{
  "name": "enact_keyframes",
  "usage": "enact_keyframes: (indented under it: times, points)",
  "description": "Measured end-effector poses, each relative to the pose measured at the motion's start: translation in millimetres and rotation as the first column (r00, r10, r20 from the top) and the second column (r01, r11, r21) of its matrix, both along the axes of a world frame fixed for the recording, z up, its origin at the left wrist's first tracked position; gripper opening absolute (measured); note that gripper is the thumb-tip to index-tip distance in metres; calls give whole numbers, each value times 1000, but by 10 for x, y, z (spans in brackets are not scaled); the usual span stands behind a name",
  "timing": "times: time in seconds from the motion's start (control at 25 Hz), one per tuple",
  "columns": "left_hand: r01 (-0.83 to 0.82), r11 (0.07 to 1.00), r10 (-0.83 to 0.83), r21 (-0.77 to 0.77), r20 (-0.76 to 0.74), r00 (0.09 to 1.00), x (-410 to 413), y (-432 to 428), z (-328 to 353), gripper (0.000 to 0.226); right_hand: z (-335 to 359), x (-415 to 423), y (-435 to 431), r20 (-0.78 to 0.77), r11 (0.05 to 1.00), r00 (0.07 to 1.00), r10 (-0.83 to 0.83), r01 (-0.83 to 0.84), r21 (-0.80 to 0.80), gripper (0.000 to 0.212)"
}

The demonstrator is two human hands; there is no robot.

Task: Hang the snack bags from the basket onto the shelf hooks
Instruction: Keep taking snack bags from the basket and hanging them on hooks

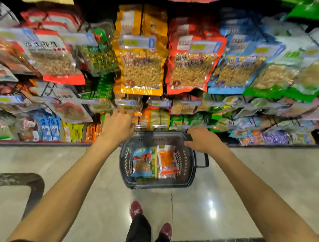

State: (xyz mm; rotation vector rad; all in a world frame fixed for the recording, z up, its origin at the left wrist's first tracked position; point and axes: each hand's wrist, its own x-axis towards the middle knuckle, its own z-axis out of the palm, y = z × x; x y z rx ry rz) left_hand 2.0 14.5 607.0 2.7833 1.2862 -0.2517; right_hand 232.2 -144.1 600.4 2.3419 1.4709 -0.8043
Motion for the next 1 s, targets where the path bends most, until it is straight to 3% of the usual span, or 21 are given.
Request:
enact_keyframes:
  times: [0.2, 0.56, 0.8, 1.0]
  points:
    - [48, 989, -68, -140, -142, 987, -179, 36, -978, 47, -886, -329, 55, -101, 994, 993, -60, 49, -101, 47]
    - [-53, 921, -36, -385, -220, 975, -174, 44, -2935, 38, -2765, -424, 80, -268, 969, 949, -168, 109, -222, 56]
    - [-71, 902, -49, -427, -265, 963, 64, 221, -4767, 43, -4542, -243, 220, -231, 952, 951, -206, 141, -270, 49]
    - [-239, 817, 96, -525, -286, 954, 119, 292, -6147, 47, -5894, 15, 458, -166, 930, 951, -262, 203, -307, 49]
